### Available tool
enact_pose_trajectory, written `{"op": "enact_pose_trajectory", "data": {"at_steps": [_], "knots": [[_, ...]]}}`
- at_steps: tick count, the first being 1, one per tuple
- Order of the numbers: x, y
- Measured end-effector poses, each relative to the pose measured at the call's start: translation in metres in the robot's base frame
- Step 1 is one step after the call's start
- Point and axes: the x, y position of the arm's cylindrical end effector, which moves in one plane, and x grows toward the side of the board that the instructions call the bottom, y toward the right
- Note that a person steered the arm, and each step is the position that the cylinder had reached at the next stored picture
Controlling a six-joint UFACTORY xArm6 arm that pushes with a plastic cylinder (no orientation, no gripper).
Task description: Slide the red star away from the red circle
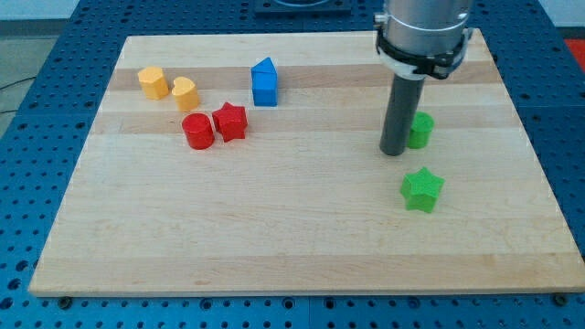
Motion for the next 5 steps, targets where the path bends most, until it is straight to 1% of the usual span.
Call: {"op": "enact_pose_trajectory", "data": {"at_steps": [1, 2, 3, 4, 5], "knots": [[-0.023, 0.024], [-0.021, 0.032], [0.052, 0.093], [0.119, 0.063], [0.098, 0.020]]}}
